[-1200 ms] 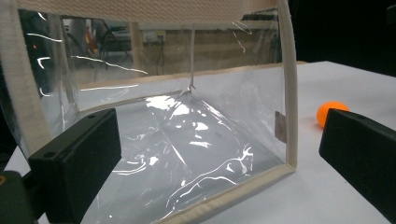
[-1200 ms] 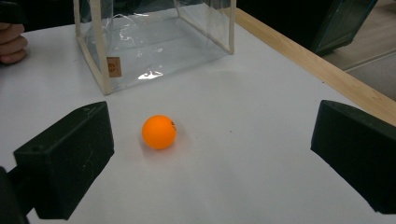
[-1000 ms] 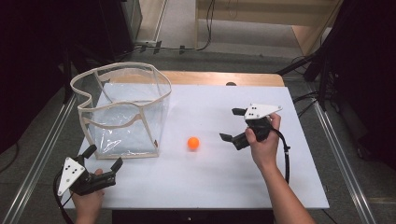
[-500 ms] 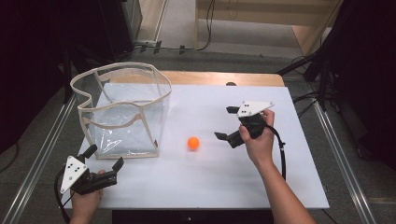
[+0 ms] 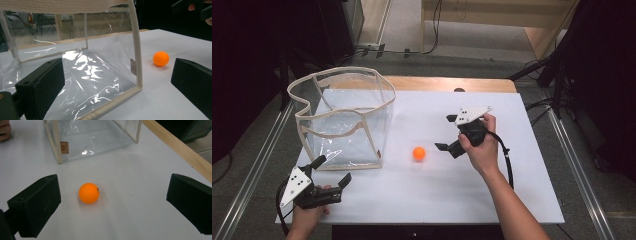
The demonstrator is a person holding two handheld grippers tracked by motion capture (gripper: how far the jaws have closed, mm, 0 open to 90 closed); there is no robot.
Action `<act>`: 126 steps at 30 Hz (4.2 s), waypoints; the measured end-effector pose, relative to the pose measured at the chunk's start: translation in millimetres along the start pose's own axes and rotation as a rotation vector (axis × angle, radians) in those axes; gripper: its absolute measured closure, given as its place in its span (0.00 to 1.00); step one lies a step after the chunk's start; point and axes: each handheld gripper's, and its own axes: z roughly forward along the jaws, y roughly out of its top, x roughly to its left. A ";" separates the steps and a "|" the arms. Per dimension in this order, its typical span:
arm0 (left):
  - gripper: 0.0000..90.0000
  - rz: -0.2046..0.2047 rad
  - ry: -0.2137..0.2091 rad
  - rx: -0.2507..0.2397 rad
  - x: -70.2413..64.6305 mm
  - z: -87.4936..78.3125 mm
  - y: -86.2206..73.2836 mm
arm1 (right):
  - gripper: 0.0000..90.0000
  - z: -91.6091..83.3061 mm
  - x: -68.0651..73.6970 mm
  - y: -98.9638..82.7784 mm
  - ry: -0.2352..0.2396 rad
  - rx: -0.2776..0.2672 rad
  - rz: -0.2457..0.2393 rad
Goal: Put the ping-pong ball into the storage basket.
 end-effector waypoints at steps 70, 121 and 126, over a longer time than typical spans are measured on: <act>0.00 0.048 -0.066 0.032 -5.5 5.9 -4.2 | 0.00 77.9 4.9 27.8 0.194 0.356 -0.092; 0.00 0.047 -0.070 0.032 -5.4 6.2 -4.5 | 0.28 123.0 20.7 17.3 0.194 0.559 -0.149; 0.00 0.050 -0.071 0.032 -5.5 6.1 -4.5 | 0.30 126.2 23.3 16.4 0.195 0.568 -0.161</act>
